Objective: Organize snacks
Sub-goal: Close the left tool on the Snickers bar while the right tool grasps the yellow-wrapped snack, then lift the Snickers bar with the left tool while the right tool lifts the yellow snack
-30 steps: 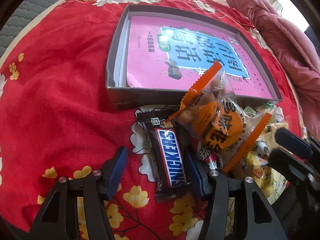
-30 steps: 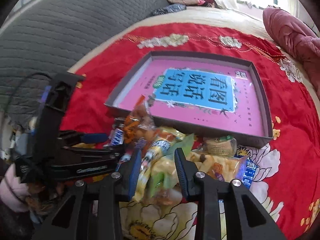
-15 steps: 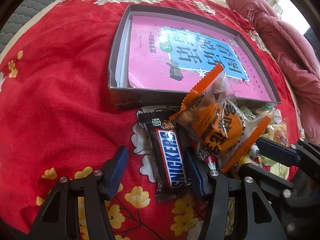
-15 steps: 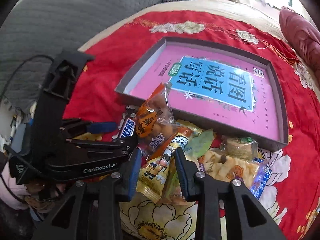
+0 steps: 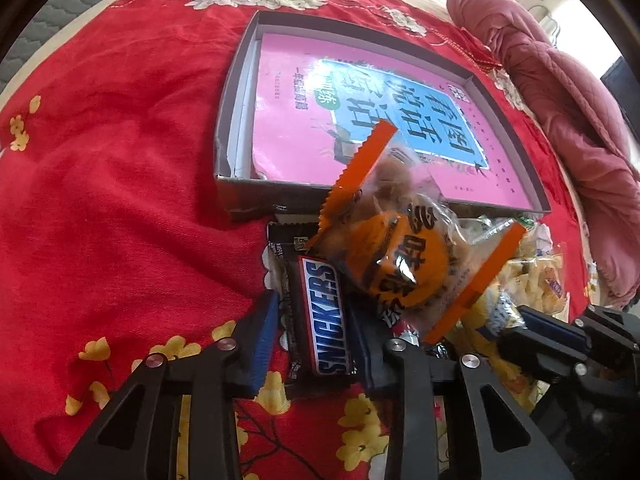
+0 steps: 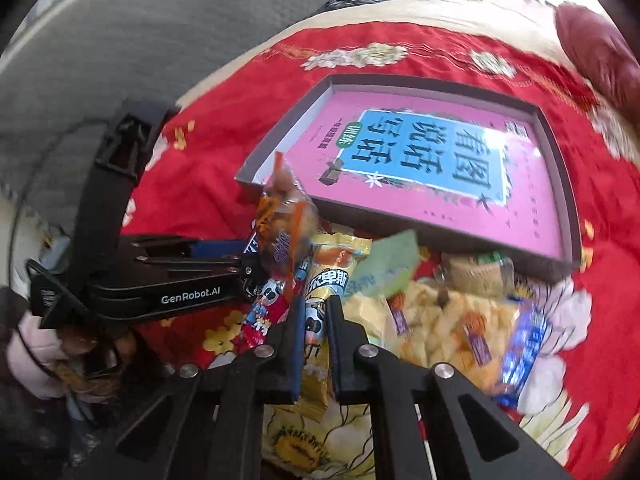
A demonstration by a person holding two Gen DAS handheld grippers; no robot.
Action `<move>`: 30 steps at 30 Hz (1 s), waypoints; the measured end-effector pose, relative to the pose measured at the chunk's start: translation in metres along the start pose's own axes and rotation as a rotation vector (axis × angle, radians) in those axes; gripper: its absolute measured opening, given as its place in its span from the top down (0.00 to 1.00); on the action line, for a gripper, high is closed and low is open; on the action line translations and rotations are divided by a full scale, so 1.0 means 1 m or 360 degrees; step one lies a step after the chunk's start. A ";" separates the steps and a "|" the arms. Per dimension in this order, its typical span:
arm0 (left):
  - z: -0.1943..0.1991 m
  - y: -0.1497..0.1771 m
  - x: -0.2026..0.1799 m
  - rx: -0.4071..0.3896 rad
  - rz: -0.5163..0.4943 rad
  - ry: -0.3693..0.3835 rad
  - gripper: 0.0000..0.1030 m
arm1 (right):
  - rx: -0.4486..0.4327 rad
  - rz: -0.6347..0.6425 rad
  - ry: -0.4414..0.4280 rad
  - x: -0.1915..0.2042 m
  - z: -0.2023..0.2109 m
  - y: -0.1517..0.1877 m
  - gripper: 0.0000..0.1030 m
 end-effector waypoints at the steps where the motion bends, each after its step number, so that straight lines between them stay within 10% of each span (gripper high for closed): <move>1: 0.000 0.000 0.000 -0.0001 0.0008 0.0011 0.66 | -0.0006 -0.0012 -0.0010 -0.001 0.002 0.001 0.90; 25: 0.011 0.005 0.007 -0.0023 0.0084 0.0136 0.70 | -0.0242 -0.0141 0.0073 -0.044 0.041 -0.004 0.94; 30: 0.009 0.006 0.006 -0.0015 0.0070 0.0104 0.70 | -0.0246 -0.0159 -0.0096 -0.035 0.042 -0.004 0.92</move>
Point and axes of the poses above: each gripper's, at about its wrist camera, not at the fingertips, and z roughly against the way its jaws point, x to its left, y to its underside, the point moved 9 cm from there along -z, roughly the way its jaws point, and after that the axes turned 10 degrees about x, right-handed, at the moved point
